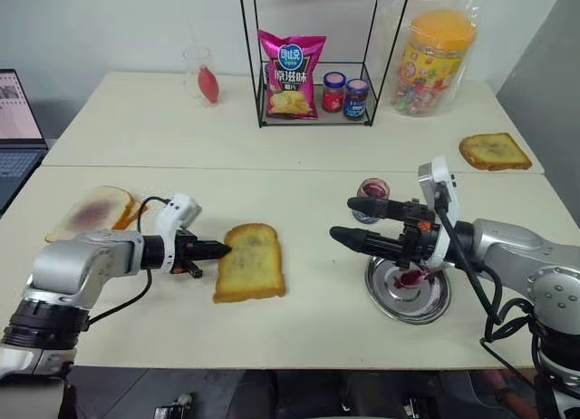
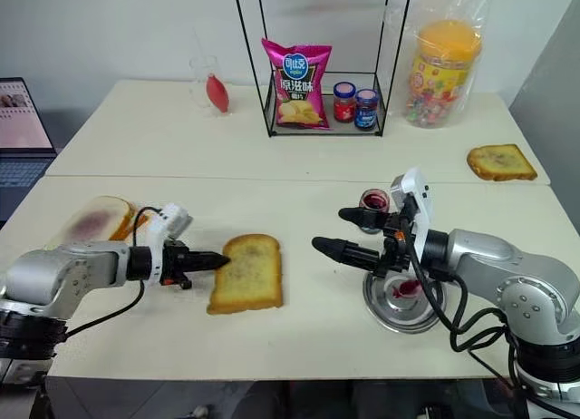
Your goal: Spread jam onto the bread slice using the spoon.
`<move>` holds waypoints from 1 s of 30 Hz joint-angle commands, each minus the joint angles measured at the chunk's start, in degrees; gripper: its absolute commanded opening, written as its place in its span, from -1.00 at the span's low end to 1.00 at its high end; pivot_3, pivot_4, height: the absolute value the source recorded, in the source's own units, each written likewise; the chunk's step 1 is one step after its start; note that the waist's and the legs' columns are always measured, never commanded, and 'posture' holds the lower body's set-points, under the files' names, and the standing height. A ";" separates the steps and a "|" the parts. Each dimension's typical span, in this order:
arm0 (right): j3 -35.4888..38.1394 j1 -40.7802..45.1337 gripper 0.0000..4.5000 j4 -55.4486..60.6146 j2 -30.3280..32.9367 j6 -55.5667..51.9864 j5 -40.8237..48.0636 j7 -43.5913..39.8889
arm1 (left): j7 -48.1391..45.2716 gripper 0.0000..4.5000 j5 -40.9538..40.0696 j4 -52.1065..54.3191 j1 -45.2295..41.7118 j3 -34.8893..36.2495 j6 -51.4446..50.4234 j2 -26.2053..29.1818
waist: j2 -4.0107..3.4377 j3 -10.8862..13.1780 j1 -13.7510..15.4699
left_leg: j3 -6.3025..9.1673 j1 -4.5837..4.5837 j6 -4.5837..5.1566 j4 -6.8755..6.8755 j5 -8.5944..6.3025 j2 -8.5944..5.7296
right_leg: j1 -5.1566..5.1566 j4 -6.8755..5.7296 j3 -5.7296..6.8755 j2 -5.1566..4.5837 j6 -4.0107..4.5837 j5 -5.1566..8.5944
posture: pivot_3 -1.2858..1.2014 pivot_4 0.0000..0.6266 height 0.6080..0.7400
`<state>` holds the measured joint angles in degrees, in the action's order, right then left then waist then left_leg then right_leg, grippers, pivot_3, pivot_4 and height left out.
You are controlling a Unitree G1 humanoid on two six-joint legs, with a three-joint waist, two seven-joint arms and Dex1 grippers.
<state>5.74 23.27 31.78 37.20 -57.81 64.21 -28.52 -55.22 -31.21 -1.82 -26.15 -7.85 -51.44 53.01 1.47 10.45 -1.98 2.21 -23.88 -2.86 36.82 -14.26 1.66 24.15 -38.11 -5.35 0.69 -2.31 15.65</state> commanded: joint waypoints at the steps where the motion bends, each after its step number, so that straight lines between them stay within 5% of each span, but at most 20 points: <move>1: 1.21 0.11 1.00 2.30 0.02 0.90 1.30 0.76 | -1.84 -0.97 7.77 -5.65 -4.07 -5.42 7.64 -2.91 | 0.00 0.00 0.32 | 0.00 0.00 0.00 0.00 0.00 -0.02 | -0.02 0.01 0.02 0.00 0.00 0.00 | 0.03 -0.52 1.00; 11: 2.65 -2.32 1.00 4.17 -0.48 1.30 2.73 4.12 | -8.65 -0.97 16.09 -19.27 -13.35 -9.36 17.66 -12.20 | -0.06 0.00 2.41 | 0.13 0.09 0.23 0.41 0.15 -0.19 | -0.48 0.10 0.20 -0.19 -0.41 -0.08 | 0.03 -0.52 1.00; 20: 2.98 -3.03 1.00 4.52 0.14 1.41 3.88 5.08 | -6.51 -0.97 13.01 -16.74 -15.16 -3.59 13.00 -21.02 | -0.06 0.00 2.63 | 0.24 -0.01 0.58 0.78 0.37 -0.16 | -0.83 0.12 0.22 -0.39 -0.43 -0.15 | 0.03 -0.52 1.00; 30: 2.00 -3.35 1.00 3.94 2.05 1.42 2.29 2.16 | -4.40 -0.97 15.90 -18.00 -15.28 -2.65 14.66 -22.64 | -0.01 0.02 0.84 | 0.18 -0.22 0.60 0.96 0.34 -0.14 | -0.66 0.14 0.15 -0.08 -0.95 -0.45 | 0.03 -0.52 1.00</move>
<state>7.04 19.72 34.55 38.41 -57.75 66.47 -25.08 -59.60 -15.62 -20.81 -40.65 -11.78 -37.95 30.00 1.46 10.47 -1.14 2.41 -24.08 -2.26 37.77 -13.91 1.56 23.49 -38.00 -5.20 0.66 -3.25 15.20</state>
